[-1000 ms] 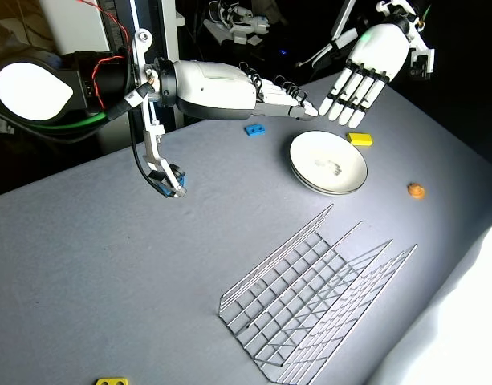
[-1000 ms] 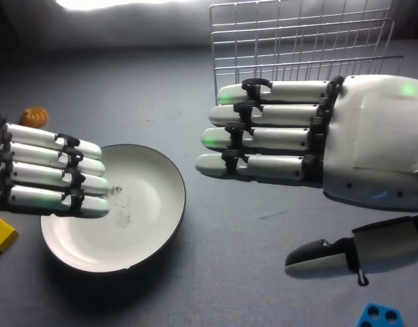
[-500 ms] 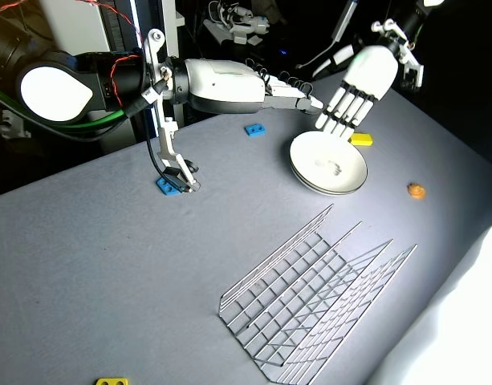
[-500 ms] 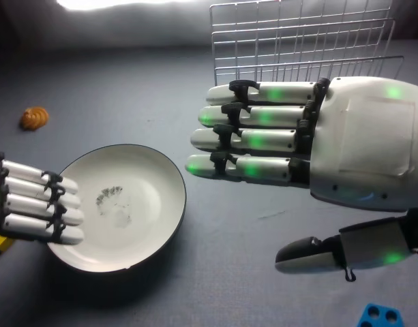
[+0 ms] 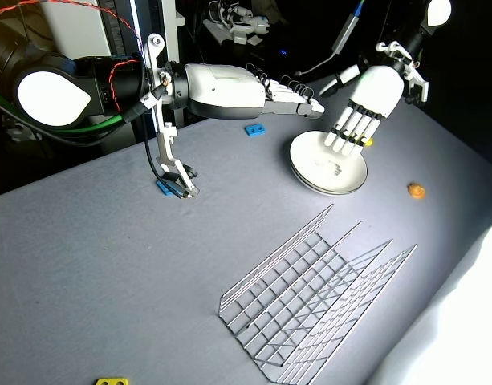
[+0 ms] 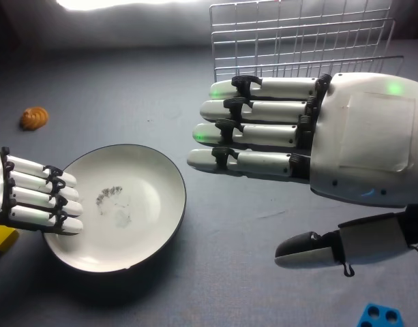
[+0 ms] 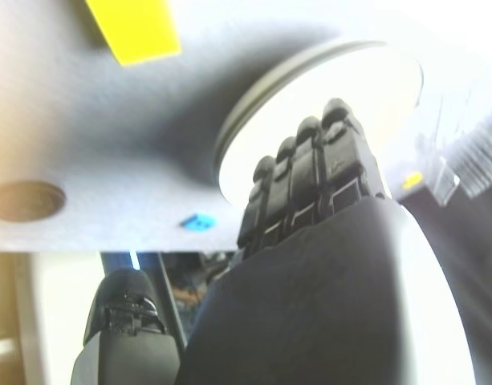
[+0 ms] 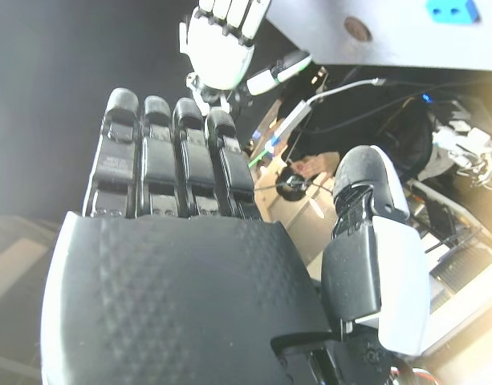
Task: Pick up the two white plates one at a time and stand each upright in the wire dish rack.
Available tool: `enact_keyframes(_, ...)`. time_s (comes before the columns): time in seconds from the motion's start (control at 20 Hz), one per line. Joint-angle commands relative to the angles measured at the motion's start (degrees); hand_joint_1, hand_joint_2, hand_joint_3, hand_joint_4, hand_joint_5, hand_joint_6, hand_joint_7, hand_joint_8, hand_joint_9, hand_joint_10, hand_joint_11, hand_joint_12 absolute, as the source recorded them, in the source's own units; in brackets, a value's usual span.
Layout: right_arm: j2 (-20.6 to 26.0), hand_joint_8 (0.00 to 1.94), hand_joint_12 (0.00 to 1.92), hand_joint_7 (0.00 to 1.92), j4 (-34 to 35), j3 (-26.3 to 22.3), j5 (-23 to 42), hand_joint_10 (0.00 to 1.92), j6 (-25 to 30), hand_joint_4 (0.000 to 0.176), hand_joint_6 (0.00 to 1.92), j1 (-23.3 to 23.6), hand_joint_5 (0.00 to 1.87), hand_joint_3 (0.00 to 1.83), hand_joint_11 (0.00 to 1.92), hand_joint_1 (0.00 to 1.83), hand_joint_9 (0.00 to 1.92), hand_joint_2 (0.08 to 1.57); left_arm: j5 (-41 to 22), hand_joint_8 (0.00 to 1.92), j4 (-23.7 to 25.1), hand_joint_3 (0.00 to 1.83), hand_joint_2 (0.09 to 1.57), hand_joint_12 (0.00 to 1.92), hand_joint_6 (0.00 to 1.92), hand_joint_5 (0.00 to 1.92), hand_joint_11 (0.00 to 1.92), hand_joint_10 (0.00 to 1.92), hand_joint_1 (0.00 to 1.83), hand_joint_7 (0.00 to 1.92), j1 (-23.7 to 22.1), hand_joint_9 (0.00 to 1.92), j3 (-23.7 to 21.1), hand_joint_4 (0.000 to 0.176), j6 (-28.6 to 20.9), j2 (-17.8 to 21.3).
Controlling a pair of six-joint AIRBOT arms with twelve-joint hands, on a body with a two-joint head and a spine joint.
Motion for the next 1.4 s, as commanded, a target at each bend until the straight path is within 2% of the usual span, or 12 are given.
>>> enact_keyframes(0.0, -0.1, 0.00, 0.14, 0.08, 1.6, 0.0, 6.9, 0.00, -0.2, 0.000, 0.00, 0.6, 0.10, 0.00, 0.00, 0.11, 0.05, 1.18, -2.1, 0.00, -3.0, 0.04, 1.03, 0.00, 0.00, 0.00, 0.00, 0.00, 0.00, 0.00, -0.2, 0.00, 0.4, 0.000, 0.1, -0.2)
enact_keyframes(0.2, -0.4, 0.00, 0.04, 0.06, 1.6, 0.5, 7.1, 0.00, -0.7, 0.000, 0.00, 0.6, 0.09, 0.00, 0.00, 0.08, 0.03, 1.19, -2.0, 0.00, -3.0, 0.03, 1.03, 0.00, 0.00, 0.00, 0.00, 0.00, 0.00, 0.00, -0.2, 0.00, 1.6, 0.000, 0.1, -1.3)
enact_keyframes(0.65, -1.4, 0.00, 0.07, 0.06, 1.5, 1.4, 7.1, 0.00, -4.7, 0.000, 0.00, 0.1, 0.08, 0.00, 0.00, 0.12, 0.03, 1.17, -1.9, 0.00, -2.2, 0.03, 1.03, 0.00, 0.00, 0.00, 0.00, 0.00, 0.00, 0.00, 0.9, 0.00, 4.0, 0.000, 0.1, -3.1)
enact_keyframes(0.7, -1.5, 0.00, 0.14, 0.07, 1.5, 1.4, 7.0, 0.00, -5.9, 0.000, 0.00, -0.2, 0.08, 0.00, 0.00, 0.19, 0.04, 1.14, -1.9, 0.00, -2.2, 0.03, 1.03, 0.00, 0.00, 0.00, 0.00, 0.00, 0.00, 0.00, 1.0, 0.00, 4.1, 0.000, 0.3, -3.1)
enact_keyframes(0.8, -2.0, 0.00, 0.09, 0.05, 1.5, 1.5, 7.0, 0.00, -9.4, 0.000, 0.00, -1.1, 0.06, 0.00, 0.00, 0.19, 0.02, 1.15, -1.9, 0.00, -2.2, 0.03, 1.03, 0.00, 0.00, 0.00, 0.00, 0.00, 0.00, 0.00, 1.3, 0.00, 4.0, 0.000, 0.5, -3.2)
enact_keyframes(0.9, -2.4, 0.00, 0.03, 0.04, 1.5, 1.6, 7.0, 0.00, -12.4, 0.000, 0.00, -1.8, 0.04, 0.00, 0.02, 0.33, 0.01, 1.11, -1.9, 0.00, -1.9, 0.03, 1.03, 0.00, 0.00, 0.00, 0.00, 0.00, 0.00, 0.00, 1.6, 0.00, 4.0, 0.000, 0.8, -3.3)
enact_keyframes(0.95, -2.5, 0.00, 0.03, 0.04, 1.5, 1.6, 7.0, 0.00, -12.6, 0.000, 0.00, -1.9, 0.04, 0.00, 0.02, 0.33, 0.01, 1.11, -1.9, 0.00, -1.8, 0.03, 1.03, 0.00, 0.00, 0.00, 0.00, 0.00, 0.00, 0.00, 1.7, 0.00, 4.0, 0.000, 0.9, -3.4)
enact_keyframes(1.0, -2.6, 0.00, 0.04, 0.01, 1.5, 1.8, 7.0, 0.00, -12.9, 0.000, 0.00, -1.9, 0.01, 0.00, 0.01, 0.47, 0.01, 1.10, -1.9, 0.00, -1.6, 0.03, 1.04, 0.00, 0.00, 0.00, 0.00, 0.00, 0.00, 0.00, 2.0, 0.00, 4.0, 0.000, 1.0, -3.5)
enact_keyframes(1.1, -2.8, 0.00, 0.04, 0.02, 1.5, 2.0, 7.0, 0.00, -12.9, 0.000, 0.00, -1.8, 0.02, 0.00, 0.01, 0.52, 0.01, 1.09, -1.9, 0.00, -1.5, 0.03, 1.04, 0.00, 0.00, 0.00, 0.00, 0.00, 0.00, 0.00, 2.2, 0.00, 4.0, 0.000, 1.1, -3.6)
enact_keyframes(1.25, -3.5, 0.00, 0.03, 0.00, 1.5, 2.6, 7.0, 0.00, -12.9, 0.000, 0.00, -1.8, 0.00, 0.00, 0.02, 0.92, 0.00, 1.02, -1.9, 0.00, -1.5, 0.03, 1.05, 0.00, 0.00, 0.00, 0.00, 0.00, 0.00, 0.00, 2.6, 0.00, 3.9, 0.000, 1.3, -3.8)
enact_keyframes(1.3, -3.8, 0.00, 0.03, 0.00, 1.5, 2.9, 7.0, 0.00, -12.9, 0.000, 0.00, -1.8, 0.00, 0.00, 0.02, 0.92, 0.00, 1.02, -1.9, 0.00, -1.5, 0.03, 1.05, 0.00, 0.00, 0.00, 0.00, 0.00, 0.00, 0.00, 2.6, 0.00, 3.9, 0.000, 1.4, -3.9)
enact_keyframes(1.35, -4.2, 0.00, 0.03, 0.00, 1.3, 3.5, 7.0, 0.00, -12.9, 0.000, 0.00, -1.8, 0.00, 0.00, 0.01, 1.04, 0.00, 1.00, -1.8, 0.00, -1.5, 0.03, 1.05, 0.00, 0.00, 0.00, 0.00, 0.00, 0.00, 0.00, 2.6, 0.00, 3.5, 0.000, 1.4, -4.1)
